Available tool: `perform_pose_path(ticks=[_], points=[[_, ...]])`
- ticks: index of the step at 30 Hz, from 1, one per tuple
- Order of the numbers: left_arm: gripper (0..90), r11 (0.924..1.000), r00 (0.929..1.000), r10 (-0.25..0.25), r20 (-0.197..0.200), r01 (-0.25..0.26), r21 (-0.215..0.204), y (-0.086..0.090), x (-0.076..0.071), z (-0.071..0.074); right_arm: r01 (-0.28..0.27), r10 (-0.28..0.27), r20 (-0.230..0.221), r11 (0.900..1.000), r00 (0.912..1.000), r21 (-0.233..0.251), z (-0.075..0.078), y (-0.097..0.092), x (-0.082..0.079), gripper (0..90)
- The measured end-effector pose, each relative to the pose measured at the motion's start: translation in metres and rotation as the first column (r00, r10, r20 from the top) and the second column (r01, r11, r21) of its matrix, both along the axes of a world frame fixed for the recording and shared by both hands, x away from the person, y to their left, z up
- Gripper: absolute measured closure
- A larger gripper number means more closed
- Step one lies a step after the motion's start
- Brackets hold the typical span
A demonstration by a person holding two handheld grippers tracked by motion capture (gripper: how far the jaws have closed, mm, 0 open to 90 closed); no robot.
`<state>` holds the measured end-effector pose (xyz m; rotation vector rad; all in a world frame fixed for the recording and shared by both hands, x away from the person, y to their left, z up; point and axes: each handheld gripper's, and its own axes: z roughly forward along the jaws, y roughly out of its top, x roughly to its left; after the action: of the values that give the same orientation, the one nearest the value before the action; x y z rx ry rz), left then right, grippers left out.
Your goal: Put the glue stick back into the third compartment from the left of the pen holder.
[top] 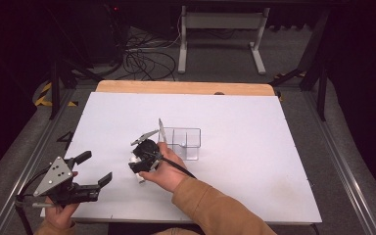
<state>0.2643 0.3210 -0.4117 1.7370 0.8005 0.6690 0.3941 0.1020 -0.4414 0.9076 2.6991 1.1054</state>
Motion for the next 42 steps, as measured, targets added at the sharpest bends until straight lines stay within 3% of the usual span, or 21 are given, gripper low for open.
perform_pose_path(ticks=[19,25,42], points=[[7.0,0.9999,1.0000,-0.005,-0.001,0.005,0.013,-0.003,0.002,-0.001,0.090,-0.093,-0.079,0.9947,0.9925,-0.051,-0.015,0.016,0.011,59.4],[7.0,0.9999,1.0000,-0.006,0.003,0.006,0.016,-0.002,0.001,-0.001,0.107,-0.113,-0.083,0.9915,0.9901,-0.074,-0.016,0.022,0.010,60.0],[6.9,0.9999,1.0000,-0.004,0.003,0.004,0.016,-0.003,0.001,-0.002,0.167,-0.173,-0.086,0.9834,0.9812,-0.071,-0.021,0.028,0.009,67.4]])
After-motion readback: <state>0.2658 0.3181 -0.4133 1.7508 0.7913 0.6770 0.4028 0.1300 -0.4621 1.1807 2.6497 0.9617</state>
